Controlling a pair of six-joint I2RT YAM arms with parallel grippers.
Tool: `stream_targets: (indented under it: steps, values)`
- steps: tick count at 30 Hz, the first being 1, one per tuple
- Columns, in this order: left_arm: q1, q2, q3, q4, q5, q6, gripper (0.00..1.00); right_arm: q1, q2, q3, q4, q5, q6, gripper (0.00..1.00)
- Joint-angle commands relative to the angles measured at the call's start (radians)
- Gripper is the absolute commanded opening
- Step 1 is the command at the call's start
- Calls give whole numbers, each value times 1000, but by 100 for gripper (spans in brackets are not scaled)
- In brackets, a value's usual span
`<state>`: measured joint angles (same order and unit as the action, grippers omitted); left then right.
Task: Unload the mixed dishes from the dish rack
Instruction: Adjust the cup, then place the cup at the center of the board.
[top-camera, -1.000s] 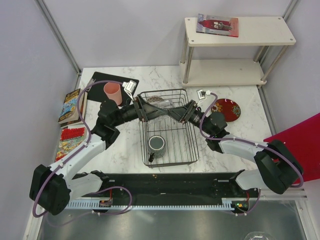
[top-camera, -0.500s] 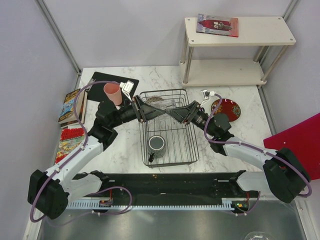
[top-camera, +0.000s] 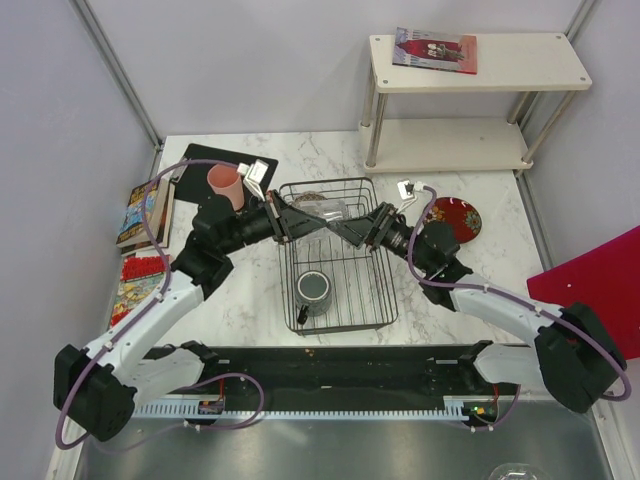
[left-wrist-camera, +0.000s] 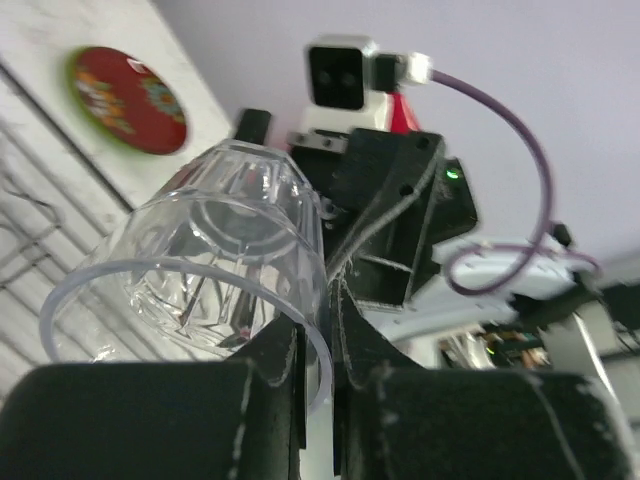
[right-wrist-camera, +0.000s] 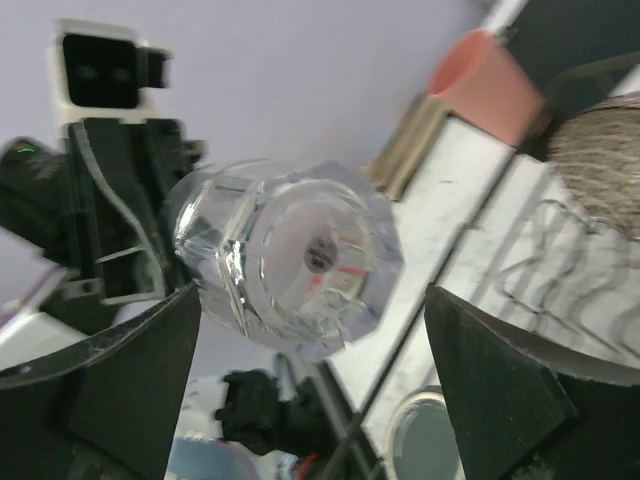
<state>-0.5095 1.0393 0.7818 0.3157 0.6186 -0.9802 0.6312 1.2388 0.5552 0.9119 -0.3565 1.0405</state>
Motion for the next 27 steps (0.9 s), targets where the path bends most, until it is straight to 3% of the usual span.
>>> stream_targets:
  steps: [1, 2, 5, 13, 19, 27]
  values:
    - [2, -28, 192, -326, -253, 268, 2, 4, -104, 118, -520, 228, -281, 98]
    - [2, -16, 227, -413, -302, 297, 2, 4, -120, 141, -682, 304, -343, 98]
    - [3, 79, 373, -677, -471, 388, 2, 4, -170, 213, -887, 528, -402, 98]
    - [51, 257, 608, -973, -917, 520, 2, 2, -254, 246, -1025, 688, -444, 98]
    - [120, 415, 750, -1067, -1049, 594, 2, 5, -242, 239, -1055, 705, -451, 98]
    - [198, 542, 734, -1113, -1025, 624, 2, 4, -260, 219, -1058, 677, -464, 98]
